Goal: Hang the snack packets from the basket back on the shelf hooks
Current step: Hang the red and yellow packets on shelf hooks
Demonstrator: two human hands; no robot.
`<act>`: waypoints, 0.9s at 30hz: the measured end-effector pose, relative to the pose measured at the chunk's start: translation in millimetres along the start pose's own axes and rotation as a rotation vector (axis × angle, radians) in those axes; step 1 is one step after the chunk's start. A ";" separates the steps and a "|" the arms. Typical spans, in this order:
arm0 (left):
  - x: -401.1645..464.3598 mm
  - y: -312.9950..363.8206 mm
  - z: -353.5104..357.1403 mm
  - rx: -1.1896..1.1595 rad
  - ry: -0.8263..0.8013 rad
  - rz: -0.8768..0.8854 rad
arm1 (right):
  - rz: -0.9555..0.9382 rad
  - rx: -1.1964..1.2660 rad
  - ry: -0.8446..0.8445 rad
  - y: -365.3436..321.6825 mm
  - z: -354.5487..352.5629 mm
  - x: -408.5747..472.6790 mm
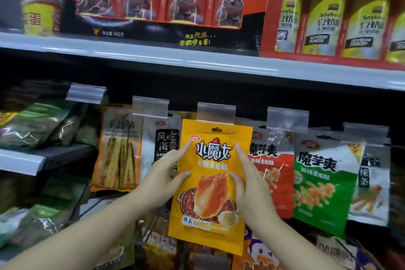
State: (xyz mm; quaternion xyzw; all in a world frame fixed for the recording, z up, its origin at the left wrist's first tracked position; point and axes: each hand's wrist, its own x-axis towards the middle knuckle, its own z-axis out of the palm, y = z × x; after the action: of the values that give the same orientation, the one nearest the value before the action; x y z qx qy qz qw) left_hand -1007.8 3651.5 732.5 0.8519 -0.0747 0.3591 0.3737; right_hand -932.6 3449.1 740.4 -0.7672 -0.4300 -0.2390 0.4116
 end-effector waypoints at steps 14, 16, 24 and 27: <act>45.2 1.1 -25.1 0.039 -0.236 -0.168 | 0.198 -0.026 -0.016 -1.0 8.9 38.1; 49.5 -2.7 -24.0 0.053 -0.246 -0.205 | 0.261 -0.019 -0.022 0.6 10.4 41.6; 71.3 -16.5 -13.1 0.142 -0.232 -0.275 | 0.407 -0.069 -0.071 12.0 19.5 70.6; 82.5 -25.1 -8.7 0.259 -0.229 -0.291 | 0.416 -0.123 -0.070 21.2 24.8 85.1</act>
State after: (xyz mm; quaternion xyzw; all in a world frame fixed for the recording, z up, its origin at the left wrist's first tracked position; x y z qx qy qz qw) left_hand -942.4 3686.9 777.0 0.9298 0.0535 0.2090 0.2982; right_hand -870.3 3503.1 779.0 -0.8710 -0.2610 -0.1480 0.3891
